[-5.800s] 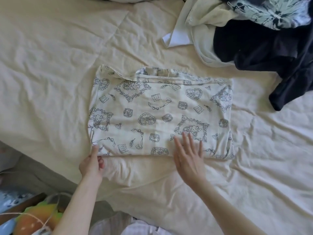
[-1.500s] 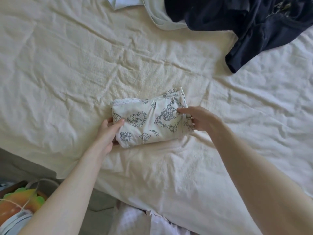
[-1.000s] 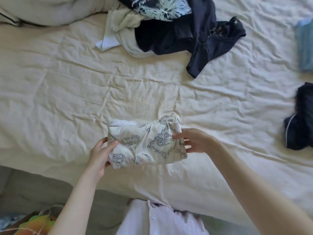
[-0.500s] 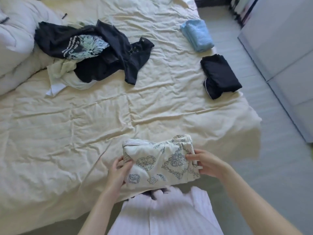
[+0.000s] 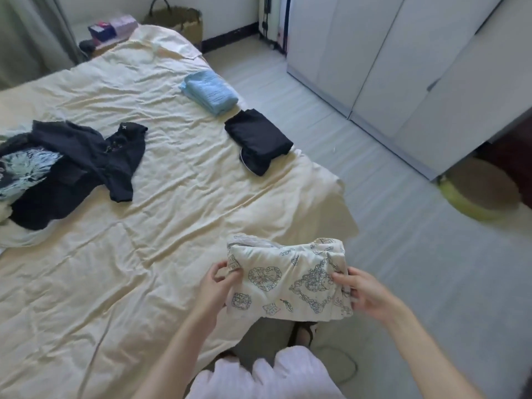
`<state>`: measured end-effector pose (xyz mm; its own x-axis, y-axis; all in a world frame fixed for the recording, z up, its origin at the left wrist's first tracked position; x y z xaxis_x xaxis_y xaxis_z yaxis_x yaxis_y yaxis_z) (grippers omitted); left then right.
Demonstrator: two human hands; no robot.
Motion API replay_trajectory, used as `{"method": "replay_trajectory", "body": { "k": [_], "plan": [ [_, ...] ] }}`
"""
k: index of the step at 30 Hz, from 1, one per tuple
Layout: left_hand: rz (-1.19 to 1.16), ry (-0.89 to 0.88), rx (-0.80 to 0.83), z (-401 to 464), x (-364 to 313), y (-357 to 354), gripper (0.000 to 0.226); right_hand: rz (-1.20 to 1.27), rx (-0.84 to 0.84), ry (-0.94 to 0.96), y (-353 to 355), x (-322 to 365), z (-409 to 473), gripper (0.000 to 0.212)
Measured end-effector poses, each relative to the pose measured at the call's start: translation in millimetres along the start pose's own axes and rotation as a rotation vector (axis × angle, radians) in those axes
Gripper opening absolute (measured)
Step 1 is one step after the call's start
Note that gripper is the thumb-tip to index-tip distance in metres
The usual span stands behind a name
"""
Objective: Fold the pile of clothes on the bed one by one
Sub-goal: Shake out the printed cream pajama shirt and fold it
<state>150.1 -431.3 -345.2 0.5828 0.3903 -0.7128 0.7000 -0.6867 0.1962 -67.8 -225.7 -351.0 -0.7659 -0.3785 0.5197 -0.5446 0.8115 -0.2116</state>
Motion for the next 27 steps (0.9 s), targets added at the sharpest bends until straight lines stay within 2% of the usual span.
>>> {"method": "replay_trajectory", "body": {
  "k": [6, 10, 18, 27],
  "plan": [
    [0.075, -0.006, -0.018, 35, -66, -75, 0.024, 0.006, 0.002, -0.001, 57, 69, 27, 0.016],
    [0.097, -0.034, -0.067, 62, -111, -93, 0.02, 0.029, 0.001, -0.035, 67, 110, 50, 0.018],
    [0.14, -0.053, -0.207, 128, -187, -64, 0.018, 0.057, 0.032, -0.082, 18, 176, 109, 0.02],
    [0.216, -0.126, -0.212, 262, -280, -23, 0.024, 0.054, -0.033, -0.092, -54, 263, 197, 0.011]
  ]
}}
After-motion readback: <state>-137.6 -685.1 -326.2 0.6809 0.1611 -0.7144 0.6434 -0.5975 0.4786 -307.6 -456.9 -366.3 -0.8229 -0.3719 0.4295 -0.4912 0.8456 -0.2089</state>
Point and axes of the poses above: each hand's wrist, its own z-axis towards the middle knuckle, its own y-axis out of the back of the hand, x = y × z, the point moved 6 cm from there along z, towards the middle knuckle, and after that the axes turned 13 degrees about z, right-handed, at the moved point
